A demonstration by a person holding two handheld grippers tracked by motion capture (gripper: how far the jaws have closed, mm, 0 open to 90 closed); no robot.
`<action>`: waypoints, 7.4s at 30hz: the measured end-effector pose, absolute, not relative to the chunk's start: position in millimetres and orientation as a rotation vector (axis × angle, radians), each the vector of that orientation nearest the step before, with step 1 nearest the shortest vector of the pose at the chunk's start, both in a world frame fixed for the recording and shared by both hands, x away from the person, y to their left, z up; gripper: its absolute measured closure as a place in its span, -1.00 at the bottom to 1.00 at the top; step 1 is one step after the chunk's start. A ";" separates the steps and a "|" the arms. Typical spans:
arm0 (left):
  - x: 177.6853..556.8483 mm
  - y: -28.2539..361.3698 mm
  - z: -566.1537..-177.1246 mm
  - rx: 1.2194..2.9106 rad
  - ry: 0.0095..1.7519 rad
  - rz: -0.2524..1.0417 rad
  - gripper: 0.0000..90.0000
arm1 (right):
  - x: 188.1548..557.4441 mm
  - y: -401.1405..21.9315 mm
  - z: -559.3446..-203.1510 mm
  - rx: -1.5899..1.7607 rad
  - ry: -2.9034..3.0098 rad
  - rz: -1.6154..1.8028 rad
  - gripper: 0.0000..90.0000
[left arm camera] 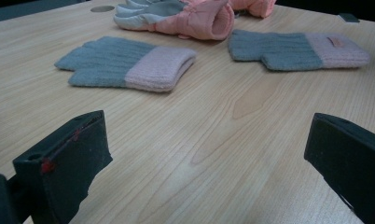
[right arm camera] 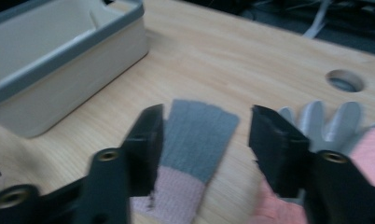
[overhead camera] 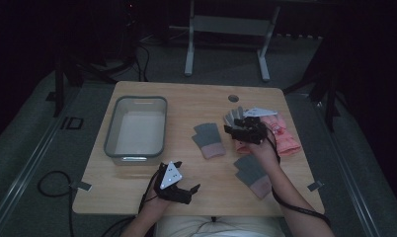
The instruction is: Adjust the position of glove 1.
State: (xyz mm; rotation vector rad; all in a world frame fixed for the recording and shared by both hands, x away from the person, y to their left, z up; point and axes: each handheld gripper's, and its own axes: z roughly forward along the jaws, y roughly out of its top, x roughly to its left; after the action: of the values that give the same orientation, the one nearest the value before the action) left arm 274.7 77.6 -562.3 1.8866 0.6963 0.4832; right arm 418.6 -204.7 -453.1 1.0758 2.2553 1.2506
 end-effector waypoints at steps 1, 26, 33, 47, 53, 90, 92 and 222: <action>274.8 77.5 -562.3 1.887 0.696 0.482 -1.00 | 420.7 -202.3 -455.3 1.071 2.276 1.255 0.07; 274.7 78.6 -562.4 1.877 0.693 0.475 -1.00 | 470.4 -146.9 -533.5 0.938 2.559 0.976 0.52; 274.8 78.6 -562.3 1.880 0.694 0.473 -1.00 | 473.9 -139.0 -540.3 1.059 2.564 0.878 0.63; 275.3 78.8 -562.3 1.876 0.703 0.469 -1.00 | 438.2 -135.1 -502.7 1.273 2.401 0.986 0.92; 274.2 78.0 -562.2 1.879 0.700 0.481 -1.00 | 403.4 -139.9 -475.2 1.343 2.316 1.072 0.92; 273.9 77.7 -562.2 1.881 0.700 0.481 -1.00 | 365.3 -162.5 -513.5 1.370 2.355 1.026 0.53; 274.2 77.7 -562.2 1.882 0.700 0.475 -1.00 | 365.1 -174.2 -504.9 1.304 2.357 1.021 0.54; 272.4 75.3 -562.3 1.895 0.689 0.504 -1.00 | 349.5 -163.9 -492.3 1.314 2.306 1.143 0.90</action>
State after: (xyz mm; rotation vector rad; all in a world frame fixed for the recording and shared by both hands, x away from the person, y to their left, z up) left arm 272.4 75.3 -562.3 1.8953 0.6893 0.5036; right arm 349.5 -163.9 -492.3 1.3137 2.3060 1.1431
